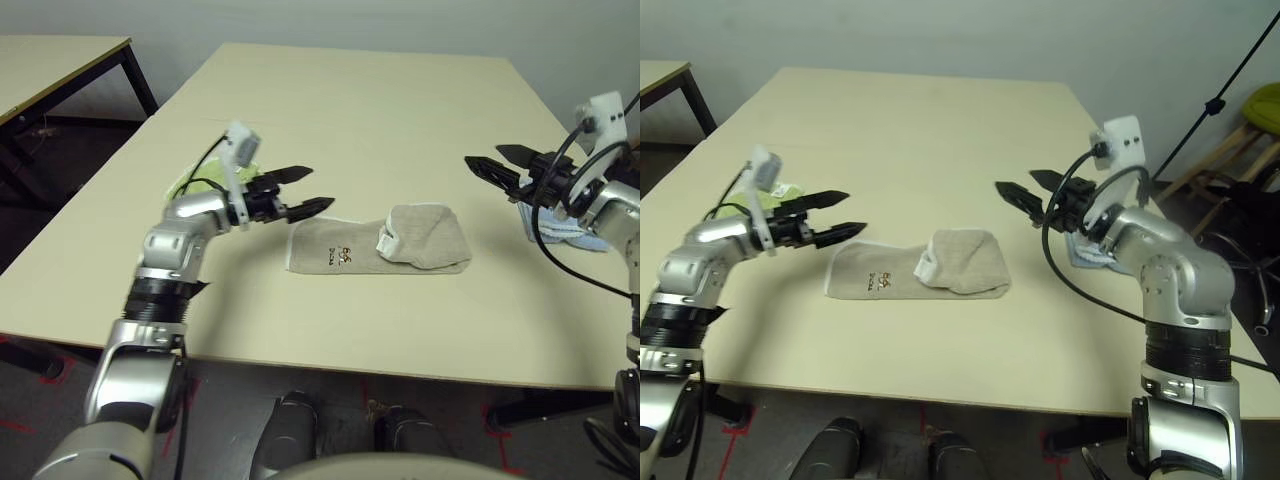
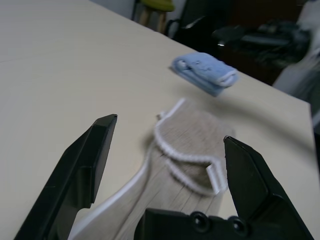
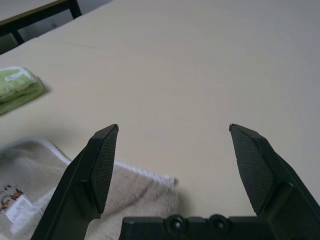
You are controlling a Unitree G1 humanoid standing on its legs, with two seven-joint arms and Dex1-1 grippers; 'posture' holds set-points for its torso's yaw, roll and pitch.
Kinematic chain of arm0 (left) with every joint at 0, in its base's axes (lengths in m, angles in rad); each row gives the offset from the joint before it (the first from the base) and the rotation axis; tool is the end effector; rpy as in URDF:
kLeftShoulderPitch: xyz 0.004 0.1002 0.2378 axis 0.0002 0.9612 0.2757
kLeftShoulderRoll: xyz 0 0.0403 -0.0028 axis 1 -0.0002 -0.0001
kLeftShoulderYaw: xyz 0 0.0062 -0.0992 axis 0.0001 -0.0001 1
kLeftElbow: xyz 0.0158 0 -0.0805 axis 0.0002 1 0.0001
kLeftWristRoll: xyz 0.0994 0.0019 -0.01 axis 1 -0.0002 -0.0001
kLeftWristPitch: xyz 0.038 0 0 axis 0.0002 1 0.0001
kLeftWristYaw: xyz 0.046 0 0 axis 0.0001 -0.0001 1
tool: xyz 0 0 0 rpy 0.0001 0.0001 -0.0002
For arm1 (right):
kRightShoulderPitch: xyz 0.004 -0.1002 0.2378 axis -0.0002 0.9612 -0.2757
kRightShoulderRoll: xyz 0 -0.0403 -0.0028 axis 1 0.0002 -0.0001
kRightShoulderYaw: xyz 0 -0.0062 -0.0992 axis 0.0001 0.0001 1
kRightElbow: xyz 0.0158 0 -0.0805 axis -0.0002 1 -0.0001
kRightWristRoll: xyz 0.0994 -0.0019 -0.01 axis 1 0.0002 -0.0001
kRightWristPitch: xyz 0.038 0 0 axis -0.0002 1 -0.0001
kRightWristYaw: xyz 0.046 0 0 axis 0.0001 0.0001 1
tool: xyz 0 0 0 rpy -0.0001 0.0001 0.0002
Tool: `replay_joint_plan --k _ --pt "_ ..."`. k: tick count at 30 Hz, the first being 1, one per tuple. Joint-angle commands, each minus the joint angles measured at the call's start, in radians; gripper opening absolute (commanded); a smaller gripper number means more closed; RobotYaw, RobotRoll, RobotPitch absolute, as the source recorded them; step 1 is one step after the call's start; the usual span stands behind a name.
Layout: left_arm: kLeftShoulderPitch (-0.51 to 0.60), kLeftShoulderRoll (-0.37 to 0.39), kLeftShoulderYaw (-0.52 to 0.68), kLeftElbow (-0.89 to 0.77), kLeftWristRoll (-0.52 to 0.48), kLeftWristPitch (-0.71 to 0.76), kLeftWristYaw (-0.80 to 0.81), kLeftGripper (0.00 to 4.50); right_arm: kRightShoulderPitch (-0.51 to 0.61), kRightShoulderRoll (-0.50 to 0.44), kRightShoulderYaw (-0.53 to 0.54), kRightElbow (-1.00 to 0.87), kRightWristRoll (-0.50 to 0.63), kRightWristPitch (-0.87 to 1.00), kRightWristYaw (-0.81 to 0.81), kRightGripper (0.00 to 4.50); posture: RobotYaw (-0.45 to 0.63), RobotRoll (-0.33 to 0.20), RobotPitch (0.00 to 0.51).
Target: Fold the towel and set it aside.
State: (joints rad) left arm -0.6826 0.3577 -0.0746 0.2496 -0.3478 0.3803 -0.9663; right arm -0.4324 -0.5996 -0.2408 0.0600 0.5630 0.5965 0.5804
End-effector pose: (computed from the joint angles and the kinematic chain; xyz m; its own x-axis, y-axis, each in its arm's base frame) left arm 0.3122 0.1690 0.1651 0.4379 -0.8977 -0.0477 0.8987 0.4357 0.0501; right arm 0.2621 -0.2717 0.1680 0.8861 0.4601 -0.0566 -0.4535 0.8857 0.0996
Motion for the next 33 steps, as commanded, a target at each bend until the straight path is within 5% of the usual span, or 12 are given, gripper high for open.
replay_joint_plan --k 1,12,24,33 --pt "-0.009 -0.047 -0.073 0.026 0.044 -0.012 0.003 3.89 0.042 0.042 0.010 0.001 -0.014 -0.021 0.002 4.08 0.11 0.000 0.062" --pt "-0.066 -0.185 -0.207 0.186 0.174 -0.108 0.018 0.13 0.086 0.155 0.079 0.021 -0.082 -0.069 -0.010 0.02 0.09 0.000 0.065" --pt "-0.023 -0.195 -0.274 0.340 0.294 -0.144 0.015 0.02 0.002 0.268 0.179 0.311 -0.243 -0.159 -0.062 0.00 0.09 0.000 0.065" --pt "0.028 -0.170 -0.205 0.238 0.224 0.033 0.004 0.02 -0.030 0.275 0.189 0.376 -0.271 -0.232 -0.003 0.00 0.13 0.000 0.062"
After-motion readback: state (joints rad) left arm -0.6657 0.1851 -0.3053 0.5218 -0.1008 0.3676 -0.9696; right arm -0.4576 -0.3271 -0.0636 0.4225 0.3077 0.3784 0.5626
